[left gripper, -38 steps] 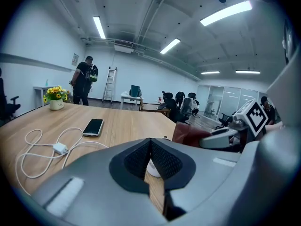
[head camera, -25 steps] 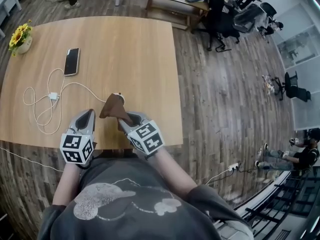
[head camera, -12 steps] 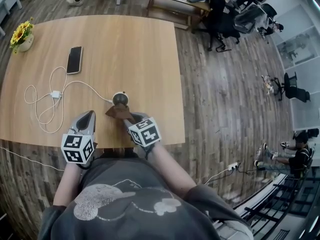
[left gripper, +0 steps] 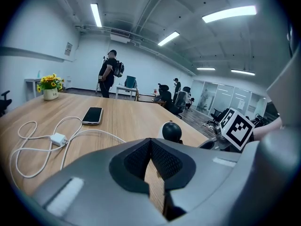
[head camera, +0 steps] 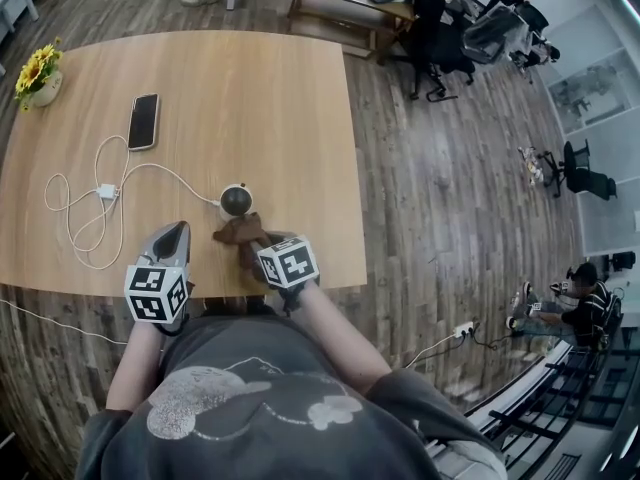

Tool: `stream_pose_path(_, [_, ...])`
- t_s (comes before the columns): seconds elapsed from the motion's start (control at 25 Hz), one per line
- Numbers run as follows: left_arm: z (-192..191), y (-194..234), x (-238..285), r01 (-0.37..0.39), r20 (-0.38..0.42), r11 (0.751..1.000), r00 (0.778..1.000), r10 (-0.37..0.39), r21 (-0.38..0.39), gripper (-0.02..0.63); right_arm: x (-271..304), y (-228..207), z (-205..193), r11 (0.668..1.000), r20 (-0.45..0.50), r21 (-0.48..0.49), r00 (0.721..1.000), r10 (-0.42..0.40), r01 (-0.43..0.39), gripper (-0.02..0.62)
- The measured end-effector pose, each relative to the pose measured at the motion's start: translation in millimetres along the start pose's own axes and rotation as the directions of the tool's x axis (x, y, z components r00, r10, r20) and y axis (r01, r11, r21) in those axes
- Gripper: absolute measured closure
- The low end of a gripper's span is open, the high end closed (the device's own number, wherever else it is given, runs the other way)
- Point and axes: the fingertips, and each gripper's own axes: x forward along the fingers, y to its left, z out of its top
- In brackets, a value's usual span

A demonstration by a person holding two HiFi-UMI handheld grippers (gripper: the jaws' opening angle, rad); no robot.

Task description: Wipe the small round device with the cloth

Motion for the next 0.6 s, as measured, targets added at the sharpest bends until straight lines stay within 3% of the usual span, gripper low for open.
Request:
stream_pose_path(0.36, [7, -5, 4, 0.016, 0.019, 1.000, 1.000, -0.016, -0.001, 0.586, -25, 5, -9, 0.999, 0.025, -0.018, 0.999, 0.032, -0.032, 0.517])
stream_pose_path(0.6, [11, -3, 5, 0.018, 0.023, 1.000, 1.000, -0.018, 0.001, 0.588, -63, -16, -4, 0.991, 0.111, 0.137, 0.994, -0.003, -0.012, 0.517])
